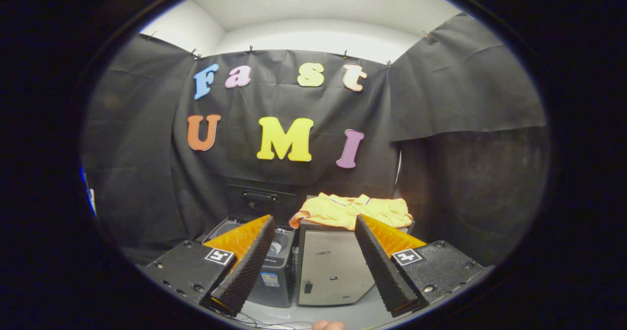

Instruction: Put the clothes into the washing machine and then close the washing machine lid.

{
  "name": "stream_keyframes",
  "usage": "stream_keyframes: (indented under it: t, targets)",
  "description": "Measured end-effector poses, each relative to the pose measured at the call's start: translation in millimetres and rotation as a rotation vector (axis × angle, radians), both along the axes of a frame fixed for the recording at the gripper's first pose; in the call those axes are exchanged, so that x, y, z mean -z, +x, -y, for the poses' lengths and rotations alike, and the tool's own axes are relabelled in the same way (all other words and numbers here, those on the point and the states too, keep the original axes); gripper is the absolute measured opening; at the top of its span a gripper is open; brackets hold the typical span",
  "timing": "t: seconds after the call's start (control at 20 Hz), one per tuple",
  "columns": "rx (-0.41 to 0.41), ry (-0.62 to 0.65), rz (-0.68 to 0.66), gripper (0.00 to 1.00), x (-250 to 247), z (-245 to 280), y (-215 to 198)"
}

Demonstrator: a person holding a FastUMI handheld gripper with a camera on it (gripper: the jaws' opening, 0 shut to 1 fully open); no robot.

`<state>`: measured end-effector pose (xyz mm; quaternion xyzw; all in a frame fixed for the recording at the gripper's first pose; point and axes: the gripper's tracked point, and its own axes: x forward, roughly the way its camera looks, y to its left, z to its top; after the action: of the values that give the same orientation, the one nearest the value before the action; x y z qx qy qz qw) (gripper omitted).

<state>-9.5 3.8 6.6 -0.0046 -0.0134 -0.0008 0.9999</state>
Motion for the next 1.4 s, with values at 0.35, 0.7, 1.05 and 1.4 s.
stream_keyframes:
  t: [0.35,0.7,1.05,1.4]
  targets:
    - [0.018,0.016,-0.016,1.00,2.5,6.3,0.2]
    - [0.083,-0.017,-0.006,1.00,-21.0,32.4,26.1]
    - [0.104,-0.010,-0.058,1.00,-36.3,69.3,92.6]
    - [0.085,0.000,-0.122,1.00,-32.1,100.7,183.9]
